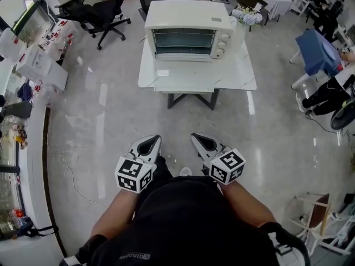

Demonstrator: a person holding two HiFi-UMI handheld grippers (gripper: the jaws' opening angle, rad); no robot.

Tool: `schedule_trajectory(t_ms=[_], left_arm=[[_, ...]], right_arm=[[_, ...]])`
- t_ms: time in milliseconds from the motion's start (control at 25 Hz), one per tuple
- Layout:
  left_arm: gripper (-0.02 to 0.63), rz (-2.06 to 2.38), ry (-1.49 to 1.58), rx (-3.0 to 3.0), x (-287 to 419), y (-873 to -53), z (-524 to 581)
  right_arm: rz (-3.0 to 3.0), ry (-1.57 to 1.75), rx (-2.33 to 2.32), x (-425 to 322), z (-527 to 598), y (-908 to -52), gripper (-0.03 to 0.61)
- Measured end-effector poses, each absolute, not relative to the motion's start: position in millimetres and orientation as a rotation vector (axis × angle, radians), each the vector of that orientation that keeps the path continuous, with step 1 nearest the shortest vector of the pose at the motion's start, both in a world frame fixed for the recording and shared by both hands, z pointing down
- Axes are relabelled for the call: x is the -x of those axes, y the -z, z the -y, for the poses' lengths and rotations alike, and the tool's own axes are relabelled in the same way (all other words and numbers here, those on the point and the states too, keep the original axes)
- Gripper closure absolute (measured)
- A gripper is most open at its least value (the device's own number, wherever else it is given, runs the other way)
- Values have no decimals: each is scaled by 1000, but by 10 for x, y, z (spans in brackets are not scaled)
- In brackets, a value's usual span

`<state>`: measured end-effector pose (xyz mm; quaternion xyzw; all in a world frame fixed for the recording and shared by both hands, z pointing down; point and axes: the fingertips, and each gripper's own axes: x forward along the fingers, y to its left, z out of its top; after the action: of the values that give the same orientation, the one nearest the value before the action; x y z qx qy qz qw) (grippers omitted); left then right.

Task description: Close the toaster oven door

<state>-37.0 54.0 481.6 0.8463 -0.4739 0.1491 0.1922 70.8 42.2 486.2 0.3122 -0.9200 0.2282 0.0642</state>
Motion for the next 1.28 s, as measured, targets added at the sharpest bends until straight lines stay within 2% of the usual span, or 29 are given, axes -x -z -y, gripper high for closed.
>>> schedule_trajectory(t_ms=[400,840,1280], left_arm=[[611,1255,-447,-2507,490,-4642,275],[611,1166,-464,-2580,1064,-4569,1267],[611,1004,-513,-2662,1405,-4669,1811]], right_arm=[[2739,-670,-1037,-508,238,-4807,577],[2676,-626,-1163,33,1175,-4737,577],[2615,-619,-1374,287,1696,-4703,577]])
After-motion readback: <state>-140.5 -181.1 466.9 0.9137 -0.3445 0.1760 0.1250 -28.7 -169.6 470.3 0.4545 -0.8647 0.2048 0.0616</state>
